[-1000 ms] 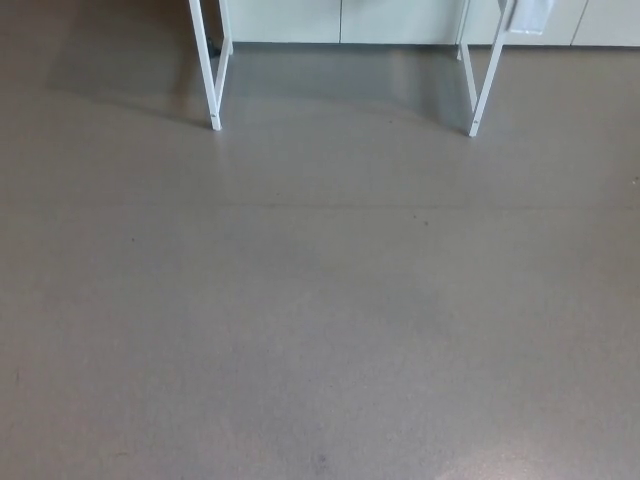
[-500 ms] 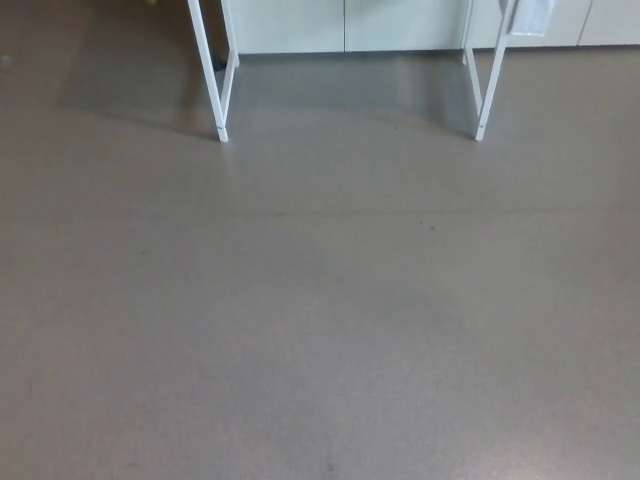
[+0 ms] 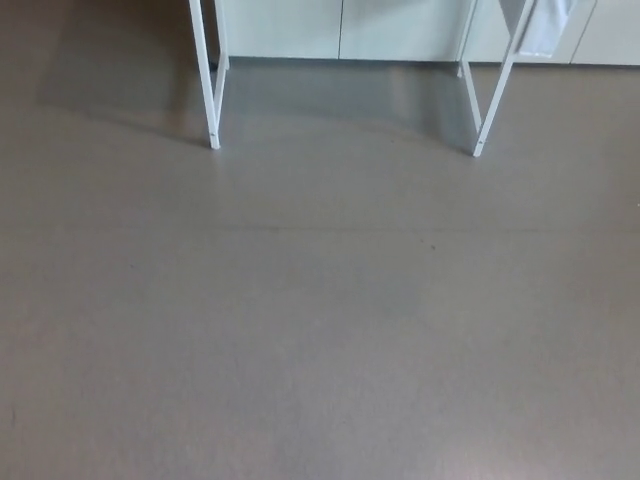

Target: The robot walks towards a desk on which a file tray is kept in the middle and a stapler is kept to its right. The robot lifts the stapler using its right hand and places it on the file tray.

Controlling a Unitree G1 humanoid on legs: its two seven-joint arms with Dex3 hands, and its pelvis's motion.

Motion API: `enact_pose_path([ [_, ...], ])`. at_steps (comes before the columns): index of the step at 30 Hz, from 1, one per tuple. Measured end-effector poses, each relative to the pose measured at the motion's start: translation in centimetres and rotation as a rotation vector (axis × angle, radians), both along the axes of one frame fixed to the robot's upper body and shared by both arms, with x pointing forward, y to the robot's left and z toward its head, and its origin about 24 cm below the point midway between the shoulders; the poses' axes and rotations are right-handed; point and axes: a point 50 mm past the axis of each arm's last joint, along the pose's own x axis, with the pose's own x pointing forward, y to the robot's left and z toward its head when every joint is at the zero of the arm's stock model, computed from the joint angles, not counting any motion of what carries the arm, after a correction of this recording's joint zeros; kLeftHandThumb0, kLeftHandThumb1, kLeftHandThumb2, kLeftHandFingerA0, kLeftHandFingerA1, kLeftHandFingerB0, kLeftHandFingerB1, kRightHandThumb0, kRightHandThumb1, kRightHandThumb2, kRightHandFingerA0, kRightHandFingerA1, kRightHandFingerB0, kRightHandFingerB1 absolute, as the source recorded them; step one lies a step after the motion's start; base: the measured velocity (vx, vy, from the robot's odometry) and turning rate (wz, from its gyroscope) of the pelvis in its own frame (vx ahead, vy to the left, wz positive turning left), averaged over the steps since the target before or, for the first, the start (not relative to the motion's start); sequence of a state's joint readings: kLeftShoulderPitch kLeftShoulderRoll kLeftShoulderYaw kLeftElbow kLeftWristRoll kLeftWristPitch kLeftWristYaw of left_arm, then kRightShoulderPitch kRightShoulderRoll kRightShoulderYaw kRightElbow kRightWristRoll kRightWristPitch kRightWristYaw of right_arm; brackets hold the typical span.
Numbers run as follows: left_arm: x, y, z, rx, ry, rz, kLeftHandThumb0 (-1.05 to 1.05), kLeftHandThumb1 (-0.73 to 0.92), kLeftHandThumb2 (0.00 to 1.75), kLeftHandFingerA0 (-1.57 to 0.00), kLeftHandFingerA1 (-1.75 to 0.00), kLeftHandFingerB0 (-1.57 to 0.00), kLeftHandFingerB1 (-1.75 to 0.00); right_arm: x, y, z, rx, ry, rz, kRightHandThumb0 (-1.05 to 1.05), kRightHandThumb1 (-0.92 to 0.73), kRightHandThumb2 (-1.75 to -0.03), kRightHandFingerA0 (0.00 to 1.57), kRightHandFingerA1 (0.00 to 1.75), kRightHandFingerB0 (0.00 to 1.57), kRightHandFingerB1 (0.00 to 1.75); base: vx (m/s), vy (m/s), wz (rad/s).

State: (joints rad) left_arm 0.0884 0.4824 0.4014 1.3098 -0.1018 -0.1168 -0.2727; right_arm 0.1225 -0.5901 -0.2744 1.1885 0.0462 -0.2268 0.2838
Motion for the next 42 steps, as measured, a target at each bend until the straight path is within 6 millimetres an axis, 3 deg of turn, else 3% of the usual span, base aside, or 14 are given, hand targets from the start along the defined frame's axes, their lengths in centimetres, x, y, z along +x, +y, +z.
enact_pose_path([
  [1,0.0,0.0,0.0,0.001,0.001,0.001,-1.05,0.67,0.7,-0.13,-1.14,0.0,-0.63,0.0,0.0,0.0,0.0,0.0,0.002,-0.4,-0.5,-0.57,0.15,0.44,0.1,0.22,0.19,-0.108,0.07],
  [2,0.0,0.0,0.0,0.001,0.002,0.001,-1.02,0.53,1.18,-0.16,-0.88,0.0,-0.62,0.0,0.0,0.0,0.0,0.001,0.003,-0.41,-0.33,-0.76,0.01,0.48,0.0,0.34,0.1,-0.111,0.05],
  [14,-0.1,-0.3,-0.3,-0.003,0.005,0.003,-1.05,0.54,1.2,-0.14,-0.88,0.0,-0.65,0.2,-0.3,0.2,0.004,-0.009,-0.015,-0.47,-0.49,-0.57,0.19,0.44,0.08,0.21,0.25,-0.129,0.06],
  [15,-0.2,-0.3,-0.3,-0.003,0.006,0.004,-1.05,0.53,1.19,-0.11,-0.86,0.0,-0.63,0.2,-0.3,0.2,0.002,-0.003,-0.009,-0.3,-0.38,-0.91,0.03,0.51,0.0,0.5,0.23,0.023,-0.1],
  [17,-0.3,-0.3,-0.3,-0.004,0.009,0.004,-1.05,0.53,1.2,-0.1,-0.87,0.0,-0.64,0.3,-0.2,0.2,-0.001,0.003,0.002,-0.51,-0.39,-0.68,0.09,0.47,0.06,0.3,0.22,0.075,-0.2],
  [19,-0.4,-0.3,-0.3,-0.005,0.009,0.003,-1.05,0.52,1.19,-0.11,-0.85,0.0,-0.61,0.2,-0.2,0.2,-0.005,0.012,0.01,-0.33,-0.37,-0.92,0.03,0.51,0.0,0.5,0.24,0.137,-0.16],
  [21,-0.4,-0.2,-0.2,-0.005,0.011,0.002,-1.05,0.52,1.19,-0.12,-0.84,0.0,-0.59,0.0,-0.1,0.1,-0.012,0.033,0.03,-0.52,-0.54,-0.56,0.27,0.44,0.1,0.26,0.35,0.176,0.03],
  [23,-0.2,-0.3,-0.2,-0.006,0.007,-0.004,-1.05,0.51,1.19,-0.06,-0.8,0.0,-0.61,0.3,-0.2,0.3,-0.021,0.034,0.047,-0.3,-0.4,-0.92,0.03,0.51,0.0,0.5,0.57,0.122,-0.45],
  [24,-0.1,-0.2,-0.1,-0.002,0.004,-0.005,-1.05,0.7,0.74,-0.1,-1.02,0.0,-0.58,0.5,-0.1,0.3,-0.023,0.028,0.054,-0.51,-0.4,-0.71,0.09,0.47,0.05,0.29,0.56,0.115,-0.12],
  [25,0.0,-0.1,-0.1,0.0,0.001,-0.008,-1.05,0.52,1.19,-0.12,-0.86,0.0,-0.65,0.6,-0.1,0.3,-0.024,0.027,0.054,-0.32,-0.41,-0.94,0.03,0.5,0.0,0.5,0.33,0.15,0.1],
  [26,0.0,-0.1,-0.1,-0.001,-0.001,-0.01,-1.05,0.52,1.2,-0.12,-0.85,0.0,-0.61,0.7,-0.1,0.3,-0.023,0.032,0.053,-0.49,-0.54,-0.58,0.18,0.43,0.09,0.21,0.3,0.141,-0.04],
  [31,-0.2,-0.2,-0.1,-0.004,0.005,-0.01,-1.05,0.53,1.19,-0.12,-0.86,0.0,-0.63,0.5,-0.1,0.2,-0.029,0.056,0.067,-0.63,-0.46,-0.77,0.4,0.58,0.06,0.32,0.22,0.071,0.1],
  [34,-0.6,-0.2,-0.2,-0.004,0.015,-0.007,-1.05,0.53,1.18,-0.09,-0.82,0.0,-0.6,0.4,-0.1,0.2,-0.045,0.079,0.088,-0.57,-0.58,-0.6,0.44,0.51,0.11,0.22,0.25,-0.056,0.11],
  [42,-0.4,-0.5,-0.4,-0.015,0.006,-0.015,-1.05,0.52,1.19,-0.1,-0.84,0.0,-0.61,0.8,-0.7,0.9,-0.092,0.1,0.119,-0.61,-0.45,-0.75,0.25,0.52,0.08,0.31,0.31,-0.147,0.17],
])
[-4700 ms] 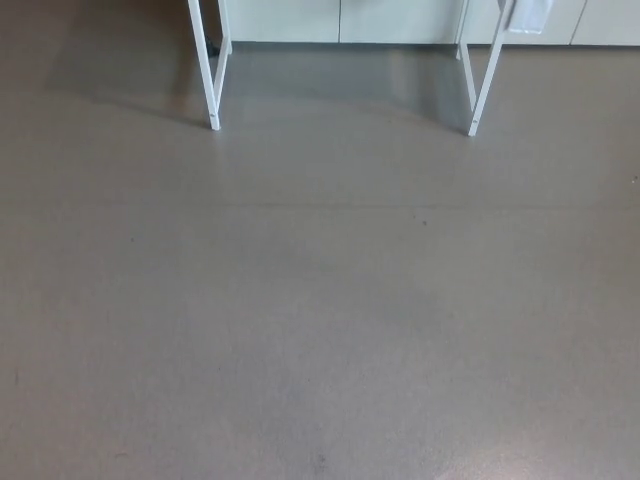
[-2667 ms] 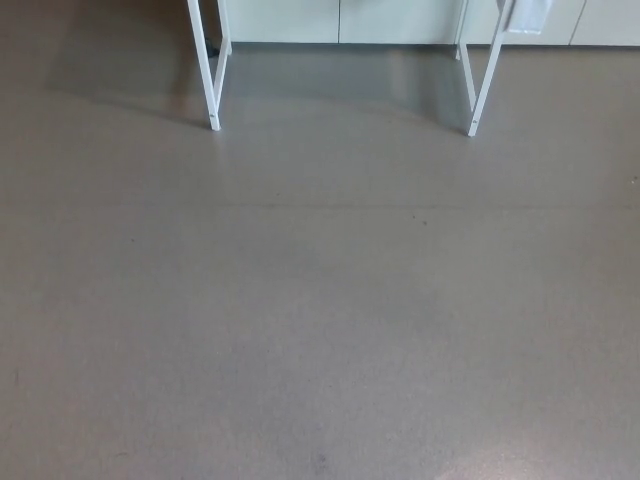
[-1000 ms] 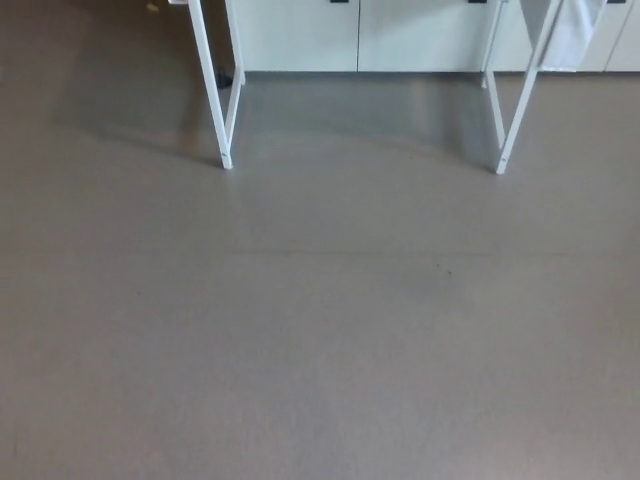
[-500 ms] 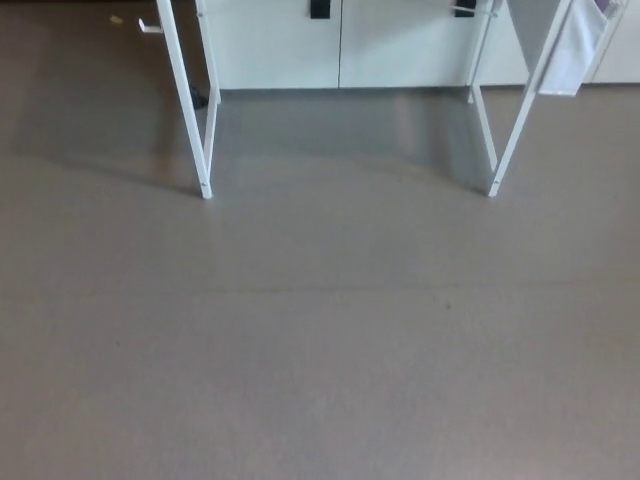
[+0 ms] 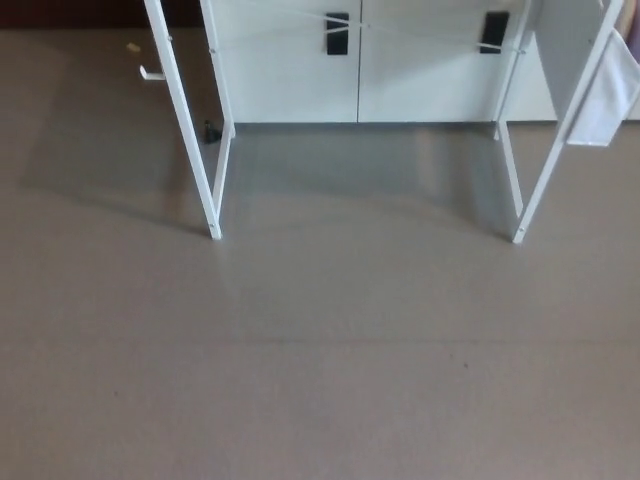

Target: The robot walks towards a desk on which a file tray is kept in the middle and a stapler is kept to its right. The robot lifts the stapler using its right hand and places it on the file tray.

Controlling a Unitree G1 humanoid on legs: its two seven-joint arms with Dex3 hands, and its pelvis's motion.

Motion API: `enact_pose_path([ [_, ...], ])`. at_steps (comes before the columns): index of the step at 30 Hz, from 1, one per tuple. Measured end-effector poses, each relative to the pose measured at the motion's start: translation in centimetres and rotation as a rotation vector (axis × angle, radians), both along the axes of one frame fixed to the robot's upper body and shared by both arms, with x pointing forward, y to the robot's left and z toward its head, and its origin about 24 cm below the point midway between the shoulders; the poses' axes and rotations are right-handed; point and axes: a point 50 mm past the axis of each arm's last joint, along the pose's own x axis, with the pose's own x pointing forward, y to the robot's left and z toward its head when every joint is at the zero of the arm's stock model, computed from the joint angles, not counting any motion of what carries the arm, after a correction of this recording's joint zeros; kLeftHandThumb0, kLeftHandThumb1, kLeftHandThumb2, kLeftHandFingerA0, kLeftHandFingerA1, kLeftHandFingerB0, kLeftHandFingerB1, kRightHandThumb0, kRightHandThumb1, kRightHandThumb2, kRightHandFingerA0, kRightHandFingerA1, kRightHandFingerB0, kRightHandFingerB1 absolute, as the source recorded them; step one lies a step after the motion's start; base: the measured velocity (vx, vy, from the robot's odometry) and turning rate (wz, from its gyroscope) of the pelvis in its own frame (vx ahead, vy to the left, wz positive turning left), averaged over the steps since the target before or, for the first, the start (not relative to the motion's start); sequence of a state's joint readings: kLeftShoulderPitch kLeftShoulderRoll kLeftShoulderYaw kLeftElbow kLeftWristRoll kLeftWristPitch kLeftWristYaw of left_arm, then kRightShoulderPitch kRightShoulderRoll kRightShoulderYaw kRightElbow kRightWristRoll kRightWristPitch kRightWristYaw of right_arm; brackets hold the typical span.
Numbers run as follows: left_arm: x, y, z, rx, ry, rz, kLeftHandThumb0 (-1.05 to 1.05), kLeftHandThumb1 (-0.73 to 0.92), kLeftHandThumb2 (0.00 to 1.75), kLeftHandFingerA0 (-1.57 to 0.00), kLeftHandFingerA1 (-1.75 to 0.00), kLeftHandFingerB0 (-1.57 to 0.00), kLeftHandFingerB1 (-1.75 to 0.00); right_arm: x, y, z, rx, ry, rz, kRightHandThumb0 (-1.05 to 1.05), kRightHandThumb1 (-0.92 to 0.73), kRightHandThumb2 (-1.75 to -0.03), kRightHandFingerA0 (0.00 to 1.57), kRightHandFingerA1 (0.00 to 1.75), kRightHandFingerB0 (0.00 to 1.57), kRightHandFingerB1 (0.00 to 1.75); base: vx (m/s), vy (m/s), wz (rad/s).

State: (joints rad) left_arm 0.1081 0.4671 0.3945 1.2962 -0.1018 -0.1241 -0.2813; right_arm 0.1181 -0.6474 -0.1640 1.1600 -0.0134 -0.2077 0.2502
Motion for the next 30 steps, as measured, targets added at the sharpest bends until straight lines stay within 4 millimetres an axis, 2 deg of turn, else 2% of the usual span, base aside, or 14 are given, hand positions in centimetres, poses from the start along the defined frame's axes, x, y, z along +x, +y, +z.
enact_pose_path([
  [4,-0.26,-0.02,-0.05,0.0,0.009,0.002,-1.05,0.52,1.18,-0.09,-0.83,0.0,-0.61,-0.09,-0.03,0.0,-0.004,-0.003,-0.005,-0.58,-0.56,-0.59,0.34,0.48,0.12,0.22,0.2,-0.036,-0.07],
  [6,-0.32,-0.02,-0.08,0.0,0.012,0.004,-1.05,0.53,1.19,-0.11,-0.84,0.0,-0.62,-0.11,0.0,0.01,-0.008,0.002,0.004,-0.62,-0.46,-0.78,0.31,0.54,0.05,0.33,0.18,0.057,-0.12],
  [7,-0.34,-0.03,-0.09,0.0,0.013,0.005,-1.05,0.53,1.19,-0.13,-0.85,0.0,-0.63,-0.19,0.01,-0.02,-0.009,0.006,0.006,-0.33,-0.39,-0.93,0.05,0.51,0.0,0.49,0.25,0.09,-0.14],
  [8,-0.38,-0.04,-0.1,0.0,0.015,0.004,-1.05,0.53,1.19,-0.13,-0.85,0.0,-0.63,-0.26,-0.01,-0.02,-0.009,0.006,0.004,-0.33,-0.39,-0.93,0.05,0.51,0.0,0.49,0.3,0.119,-0.24],
  [9,-0.37,-0.06,-0.11,0.0,0.015,0.003,-1.04,0.54,1.2,-0.19,-0.9,0.0,-0.63,-0.31,-0.03,-0.01,-0.009,0.006,0.0,-0.62,-0.46,-0.76,0.28,0.53,0.08,0.3,0.37,0.129,-0.18],
  [15,-0.08,0.04,0.01,0.006,0.001,0.003,-1.05,0.53,1.2,-0.13,-0.87,0.0,-0.63,-0.09,-0.13,0.08,0.01,-0.026,-0.033,-0.52,-0.53,-0.59,0.33,0.49,0.11,0.2,0.33,0.107,-0.06],
  [16,-0.16,0.05,0.01,0.006,0.003,0.004,-1.05,0.53,1.19,-0.15,-0.87,0.0,-0.64,-0.1,-0.15,0.1,0.012,-0.029,-0.037,-0.33,-0.37,-0.92,0.03,0.51,0.0,0.5,0.17,-0.027,0.1],
  [18,-0.23,0.04,-0.01,0.005,0.004,0.005,-1.05,0.53,1.19,-0.18,-0.89,0.0,-0.66,-0.13,-0.14,0.09,0.014,-0.026,-0.034,-0.57,-0.43,-0.72,0.21,0.49,0.06,0.33,0.18,-0.091,0.14],
  [22,-0.52,0.04,-0.04,0.005,0.011,0.009,-1.05,0.54,1.17,-0.09,-0.8,0.0,-0.58,0.03,-0.12,0.21,0.016,-0.032,-0.029,-0.61,-0.46,-0.77,0.42,0.58,0.06,0.31,0.14,-0.183,0.07],
  [25,-0.81,-0.03,-0.13,0.002,0.015,0.013,-1.05,0.52,1.18,-0.11,-0.83,0.0,-0.6,0.03,0.21,-0.11,0.027,-0.023,-0.022,-0.33,-0.39,-0.93,0.05,0.51,0.0,0.5,0.24,-0.359,0.15],
  [26,-0.78,-0.27,-0.3,-0.006,0.014,0.012,-1.05,0.51,1.19,-0.11,-0.85,0.0,-0.61,0.04,-0.06,0.15,0.019,-0.022,-0.024,-0.58,-0.45,-0.75,0.31,0.57,0.07,0.3,0.22,-0.484,0.22],
  [27,-0.71,-0.34,-0.35,-0.008,0.012,0.011,-1.05,0.71,0.74,-0.15,-1.07,0.0,-0.62,0.16,-0.24,0.39,0.012,-0.028,-0.024,-0.62,-0.47,-0.78,0.38,0.58,0.07,0.29,0.15,-0.231,0.03],
  [28,-0.62,-0.34,-0.34,-0.007,0.01,0.011,-1.05,0.52,1.18,-0.07,-0.8,0.0,-0.58,0.25,-0.33,0.52,0.008,-0.029,-0.022,-0.6,-0.45,-0.76,0.32,0.57,0.07,0.31,0.17,-0.148,-0.13],
  [30,-0.44,-0.35,-0.33,-0.007,0.006,0.01,-1.05,0.54,1.17,-0.1,-0.8,0.0,-0.56,0.41,-0.34,0.6,0.007,-0.03,-0.018,-0.61,-0.46,-0.76,0.33,0.55,0.07,0.29,0.1,-0.118,0.06],
])
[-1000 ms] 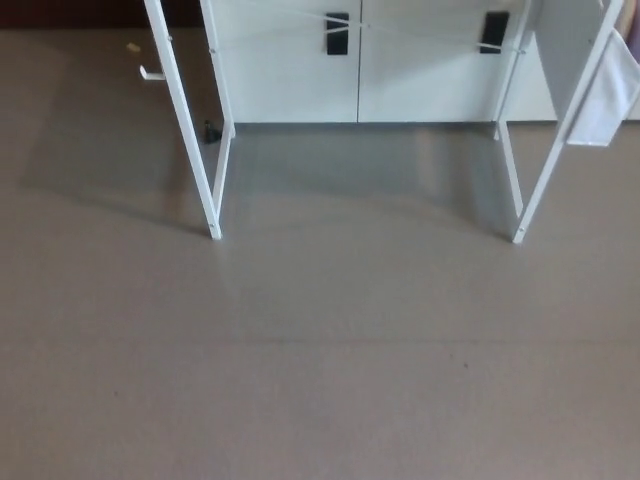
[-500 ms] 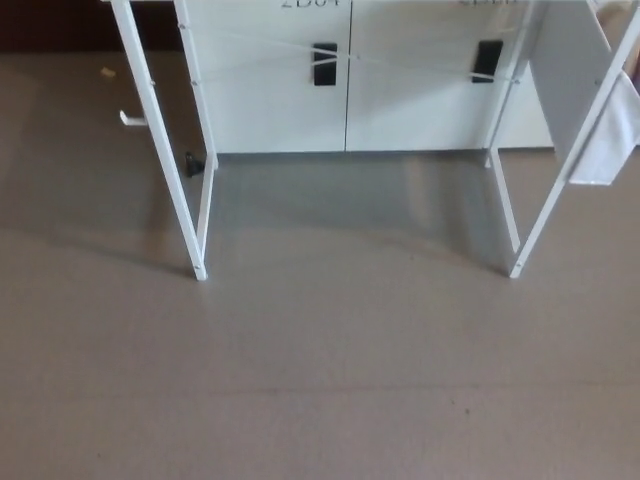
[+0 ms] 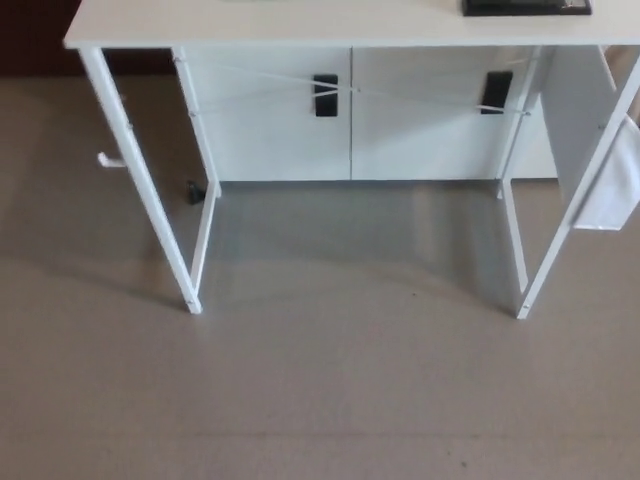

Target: The robot walks towards a desk on which a file tray is kept in the middle and a stapler is kept to its right. The robot lifts the stapler using its right hand and places it on the file tray.

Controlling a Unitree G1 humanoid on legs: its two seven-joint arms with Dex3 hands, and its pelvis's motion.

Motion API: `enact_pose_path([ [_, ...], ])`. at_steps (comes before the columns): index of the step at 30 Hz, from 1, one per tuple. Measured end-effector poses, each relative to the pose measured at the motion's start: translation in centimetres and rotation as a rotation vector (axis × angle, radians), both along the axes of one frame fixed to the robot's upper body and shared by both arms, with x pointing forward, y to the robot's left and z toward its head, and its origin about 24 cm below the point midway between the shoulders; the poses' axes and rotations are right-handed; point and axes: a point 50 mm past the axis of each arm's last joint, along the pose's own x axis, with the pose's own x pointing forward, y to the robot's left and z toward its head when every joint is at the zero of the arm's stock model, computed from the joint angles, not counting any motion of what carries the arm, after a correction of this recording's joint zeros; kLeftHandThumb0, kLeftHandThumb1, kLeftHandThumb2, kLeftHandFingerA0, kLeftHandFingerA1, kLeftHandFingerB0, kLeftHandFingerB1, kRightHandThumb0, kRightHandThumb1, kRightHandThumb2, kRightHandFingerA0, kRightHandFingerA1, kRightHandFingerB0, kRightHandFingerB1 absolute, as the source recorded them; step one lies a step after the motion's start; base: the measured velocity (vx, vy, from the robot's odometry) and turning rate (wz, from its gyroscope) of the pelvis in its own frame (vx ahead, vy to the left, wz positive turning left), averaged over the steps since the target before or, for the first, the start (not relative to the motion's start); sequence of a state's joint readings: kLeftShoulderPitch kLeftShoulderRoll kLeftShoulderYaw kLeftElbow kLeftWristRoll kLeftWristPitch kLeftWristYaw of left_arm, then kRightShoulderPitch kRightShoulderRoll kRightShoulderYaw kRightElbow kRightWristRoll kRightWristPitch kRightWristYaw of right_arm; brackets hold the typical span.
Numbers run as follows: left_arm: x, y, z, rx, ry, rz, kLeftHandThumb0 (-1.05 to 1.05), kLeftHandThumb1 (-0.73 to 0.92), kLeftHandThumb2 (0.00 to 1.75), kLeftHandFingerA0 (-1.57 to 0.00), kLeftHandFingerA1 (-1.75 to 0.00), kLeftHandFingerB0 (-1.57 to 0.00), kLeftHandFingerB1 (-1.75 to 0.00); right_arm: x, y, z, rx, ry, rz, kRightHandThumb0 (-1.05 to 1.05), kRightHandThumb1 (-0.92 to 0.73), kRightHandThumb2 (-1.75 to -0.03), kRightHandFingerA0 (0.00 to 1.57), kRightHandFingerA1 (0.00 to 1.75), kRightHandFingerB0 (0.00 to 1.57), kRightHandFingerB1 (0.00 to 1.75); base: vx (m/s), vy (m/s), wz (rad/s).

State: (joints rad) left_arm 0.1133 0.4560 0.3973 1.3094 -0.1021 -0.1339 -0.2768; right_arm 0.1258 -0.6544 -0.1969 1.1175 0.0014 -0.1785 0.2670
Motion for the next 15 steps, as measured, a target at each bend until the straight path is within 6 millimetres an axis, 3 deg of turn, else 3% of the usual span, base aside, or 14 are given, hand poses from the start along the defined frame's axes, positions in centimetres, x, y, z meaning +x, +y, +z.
enact_pose_path([
  [4,0.06,0.02,0.02,0.001,-0.002,0.002,-1.05,0.51,1.19,-0.13,-0.87,0.0,-0.64,-0.01,0.0,-0.08,0.002,0.009,-0.006,-0.6,-0.45,-0.76,0.34,0.57,0.07,0.29,0.15,-0.043,-0.06],
  [5,0.11,0.03,0.03,0.001,-0.004,0.002,-1.05,0.71,0.75,-0.17,-1.11,0.0,-0.68,-0.11,-0.01,-0.08,0.003,0.01,-0.007,-0.55,-0.56,-0.56,0.46,0.51,0.09,0.25,0.18,-0.006,-0.1],
  [6,0.12,0.03,0.04,0.002,-0.004,0.001,-1.05,0.71,0.75,-0.17,-1.11,0.0,-0.68,-0.2,-0.01,-0.09,0.004,0.012,-0.007,-0.55,-0.56,-0.56,0.46,0.51,0.09,0.25,0.19,0.047,-0.05],
  [7,0.11,0.03,0.03,0.002,-0.003,-0.001,-1.05,0.52,1.19,-0.09,-0.82,0.0,-0.59,-0.35,-0.01,-0.13,0.006,0.017,-0.008,-0.63,-0.46,-0.77,0.31,0.53,0.08,0.31,0.18,0.066,0.01],
  [8,0.11,0.03,0.04,0.002,-0.003,-0.002,-1.05,0.52,1.19,-0.09,-0.82,0.0,-0.59,-0.43,-0.01,-0.16,0.006,0.02,-0.008,-0.63,-0.46,-0.77,0.31,0.53,0.08,0.31,0.17,0.11,-0.08],
  [9,0.14,0.04,0.05,0.003,-0.003,-0.001,-1.05,0.53,1.18,-0.1,-0.83,0.0,-0.6,-0.57,0.01,-0.26,0.006,0.03,-0.007,-0.34,-0.37,-0.93,0.04,0.5,0.0,0.49,0.27,0.148,0.11],
  [10,0.13,0.04,0.05,0.003,-0.003,-0.001,-1.05,0.53,1.18,-0.09,-0.82,0.0,-0.57,-0.61,0.0,-0.27,0.005,0.032,-0.008,-0.58,-0.44,-0.74,0.24,0.53,0.07,0.31,0.25,0.084,0.6],
  [11,0.24,0.05,0.07,0.004,-0.008,-0.001,-1.05,0.71,0.73,-0.11,-1.03,0.0,-0.48,-0.66,0.12,-0.42,0.011,0.033,-0.011,-0.63,-0.45,-0.77,0.38,0.58,0.06,0.32,0.2,0.125,-0.36],
  [12,0.29,0.19,0.18,0.008,-0.009,-0.001,-1.05,0.72,0.74,-0.1,-1.04,0.0,-0.48,-0.5,0.14,-0.37,0.011,0.026,-0.008,-0.59,-0.57,-0.59,0.54,0.54,0.11,0.22,0.19,0.122,-0.13],
  [13,0.35,0.26,0.24,0.01,-0.011,-0.002,-1.05,0.72,0.75,-0.19,-1.1,0.0,-0.64,-0.4,0.17,-0.37,0.009,0.026,-0.002,-0.62,-0.46,-0.77,0.35,0.56,0.08,0.31,0.19,0.077,0.25],
  [14,0.49,0.34,0.33,0.015,-0.014,-0.005,-1.05,0.71,0.75,-0.15,-1.09,0.0,-0.57,-0.37,0.22,-0.43,0.011,0.028,-0.001,-0.54,-0.57,-0.57,0.29,0.47,0.1,0.25,0.18,0.026,0.07],
  [15,0.57,0.41,0.4,0.017,-0.017,-0.005,-1.05,0.7,0.75,-0.17,-1.1,0.0,-0.62,-0.44,0.25,-0.49,0.013,0.029,-0.002,-0.53,-0.56,-0.57,0.26,0.45,0.09,0.26,0.17,-0.024,0.03],
])
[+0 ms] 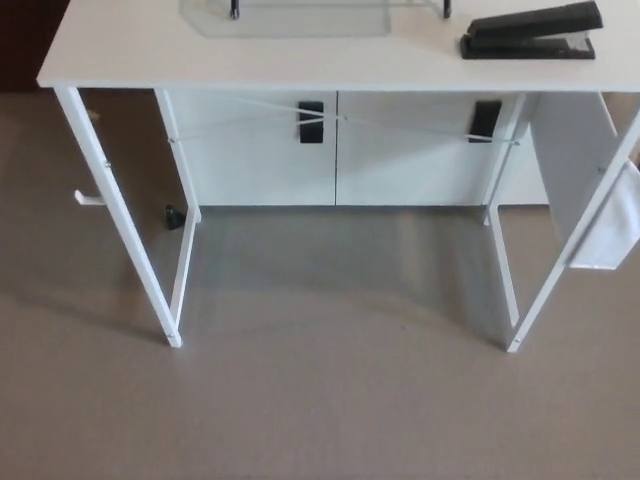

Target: The robot walks towards a desk on which a file tray is kept in the middle and a stapler is kept to its right. The robot lifts the stapler using its right hand and places it on the file tray.

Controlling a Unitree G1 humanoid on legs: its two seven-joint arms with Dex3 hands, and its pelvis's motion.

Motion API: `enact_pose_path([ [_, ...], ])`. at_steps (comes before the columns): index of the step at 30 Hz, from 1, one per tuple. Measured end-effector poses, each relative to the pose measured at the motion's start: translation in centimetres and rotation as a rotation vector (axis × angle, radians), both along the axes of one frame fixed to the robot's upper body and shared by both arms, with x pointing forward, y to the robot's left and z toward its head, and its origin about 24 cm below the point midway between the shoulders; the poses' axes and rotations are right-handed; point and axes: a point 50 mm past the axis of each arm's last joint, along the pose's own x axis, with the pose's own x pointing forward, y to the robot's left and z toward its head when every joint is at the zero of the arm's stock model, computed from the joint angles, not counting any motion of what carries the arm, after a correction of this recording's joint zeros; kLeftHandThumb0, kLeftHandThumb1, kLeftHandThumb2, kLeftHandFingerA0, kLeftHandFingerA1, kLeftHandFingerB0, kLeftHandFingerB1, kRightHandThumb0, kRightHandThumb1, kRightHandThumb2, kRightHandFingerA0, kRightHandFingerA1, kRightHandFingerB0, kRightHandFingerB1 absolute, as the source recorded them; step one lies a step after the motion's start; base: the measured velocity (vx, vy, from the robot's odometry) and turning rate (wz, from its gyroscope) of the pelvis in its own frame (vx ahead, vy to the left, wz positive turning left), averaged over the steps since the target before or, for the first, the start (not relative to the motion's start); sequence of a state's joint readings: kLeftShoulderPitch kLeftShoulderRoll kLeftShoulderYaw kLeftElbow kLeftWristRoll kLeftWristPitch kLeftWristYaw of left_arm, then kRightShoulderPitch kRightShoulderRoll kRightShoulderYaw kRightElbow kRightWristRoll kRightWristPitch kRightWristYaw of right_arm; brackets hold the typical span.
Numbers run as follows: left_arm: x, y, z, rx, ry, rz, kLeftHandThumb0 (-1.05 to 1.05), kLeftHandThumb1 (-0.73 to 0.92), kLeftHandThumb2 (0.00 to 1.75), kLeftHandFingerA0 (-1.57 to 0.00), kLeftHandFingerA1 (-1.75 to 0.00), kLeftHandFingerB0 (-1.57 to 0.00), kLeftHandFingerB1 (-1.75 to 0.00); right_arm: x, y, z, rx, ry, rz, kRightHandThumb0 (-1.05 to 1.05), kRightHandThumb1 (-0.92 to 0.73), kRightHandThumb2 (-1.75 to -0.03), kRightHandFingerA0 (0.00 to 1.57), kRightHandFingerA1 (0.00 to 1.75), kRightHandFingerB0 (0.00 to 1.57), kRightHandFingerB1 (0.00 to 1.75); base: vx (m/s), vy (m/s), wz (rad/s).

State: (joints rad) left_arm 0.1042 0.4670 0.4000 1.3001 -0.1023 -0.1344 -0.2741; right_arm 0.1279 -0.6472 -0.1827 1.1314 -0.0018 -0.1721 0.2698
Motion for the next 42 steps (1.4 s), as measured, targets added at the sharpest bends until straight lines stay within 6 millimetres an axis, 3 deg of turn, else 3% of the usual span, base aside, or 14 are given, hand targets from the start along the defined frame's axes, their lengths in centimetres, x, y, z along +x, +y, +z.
enact_pose_path([
  [10,-0.11,0.09,0.06,0.002,0.002,0.0,-1.05,0.53,1.18,-0.1,-0.82,0.0,-0.58,-0.4,0.28,-0.51,0.034,-0.017,-0.044,-0.52,-0.54,-0.56,0.29,0.45,0.09,0.26,0.18,-0.206,0.09],
  [15,-0.23,-0.3,-0.26,-0.012,0.005,0.003,-1.05,0.72,0.73,-0.19,-1.11,0.0,-0.65,0.06,-0.08,0.11,0.013,-0.029,-0.022,-0.6,-0.45,-0.76,0.29,0.54,0.07,0.31,0.2,-0.201,0.02],
  [16,-0.29,-0.29,-0.26,-0.012,0.006,0.003,-1.05,0.53,1.19,-0.22,-0.9,0.0,-0.62,0.11,-0.04,0.1,0.013,-0.028,-0.017,-0.59,-0.45,-0.74,0.24,0.53,0.07,0.32,0.16,-0.1,0.02],
  [17,-0.39,-0.29,-0.27,-0.012,0.009,0.004,-1.05,0.7,0.75,-0.17,-1.12,0.0,-0.63,0.08,-0.02,0.08,0.013,-0.025,-0.017,-0.62,-0.46,-0.74,0.25,0.52,0.07,0.35,0.16,-0.058,-0.06],
  [18,-0.41,-0.29,-0.27,-0.012,0.01,0.004,-1.05,0.54,1.2,-0.17,-0.87,0.0,-0.61,0.11,-0.01,0.07,0.013,-0.022,-0.014,-0.6,-0.46,-0.75,0.25,0.52,0.06,0.35,0.17,-0.035,-0.04],
  [19,-0.36,-0.28,-0.26,-0.011,0.008,0.004,-1.05,0.72,0.73,-0.14,-1.07,0.0,-0.58,0.14,0.01,0.07,0.01,-0.019,-0.009,-0.59,-0.45,-0.74,0.21,0.51,0.06,0.35,0.18,-0.016,-0.09],
  [25,-0.43,-0.32,-0.31,-0.013,0.013,0.002,-1.05,0.55,1.18,-0.13,-0.83,0.0,-0.56,-0.02,0.0,-0.02,0.007,-0.006,-0.01,-0.61,-0.46,-0.77,0.31,0.54,0.06,0.34,0.22,0.068,-0.09],
  [28,-0.09,-0.1,-0.09,-0.005,0.003,0.001,-1.05,0.73,0.73,-0.16,-1.07,0.0,-0.6,0.4,0.1,0.06,0.004,-0.013,0.005,-0.34,-0.39,-0.94,0.07,0.51,0.0,0.5,0.36,0.155,-0.19],
  [29,-0.04,-0.09,-0.08,-0.004,0.002,-0.001,-1.04,0.55,1.19,-0.22,-0.9,0.0,-0.62,0.48,0.14,0.04,0.003,-0.013,0.009,-0.63,-0.46,-0.78,0.27,0.54,0.05,0.32,0.36,0.137,0.1],
  [30,0.0,-0.07,-0.05,-0.003,0.001,-0.003,-1.05,0.71,0.72,-0.18,-1.1,0.0,-0.67,0.47,0.18,-0.01,0.004,-0.011,0.011,-0.34,-0.38,-0.93,0.06,0.51,0.0,0.5,0.25,0.113,0.11],
  [38,-0.26,-0.04,-0.07,-0.003,0.007,0.002,-1.05,0.54,1.18,-0.12,-0.82,0.0,-0.54,0.22,0.18,-0.12,0.003,0.002,0.009,-0.34,-0.39,-0.94,0.04,0.5,0.0,0.5,0.19,-0.022,0.09],
  [39,-0.31,-0.03,-0.08,-0.002,0.009,0.003,-1.05,0.71,0.72,-0.14,-1.04,0.0,-0.56,0.15,0.14,-0.11,0.002,0.003,0.007,-0.66,-0.47,-0.79,0.22,0.5,0.06,0.36,0.22,-0.139,0.08],
  [41,-0.23,-0.13,-0.15,-0.005,0.007,0.004,-1.05,0.54,1.18,-0.14,-0.84,0.0,-0.57,0.17,0.41,-0.42,0.003,0.01,0.013,-0.68,-0.46,-0.79,0.28,0.53,0.06,0.33,0.24,-0.307,0.3],
  [42,-0.08,-0.21,-0.19,-0.008,0.003,0.002,-1.05,0.72,0.7,-0.14,-1.03,0.0,-0.54,0.2,0.19,-0.2,-0.009,0.008,0.011,-0.73,-0.49,-0.81,0.44,0.57,0.08,0.31,0.23,-0.273,0.16],
])
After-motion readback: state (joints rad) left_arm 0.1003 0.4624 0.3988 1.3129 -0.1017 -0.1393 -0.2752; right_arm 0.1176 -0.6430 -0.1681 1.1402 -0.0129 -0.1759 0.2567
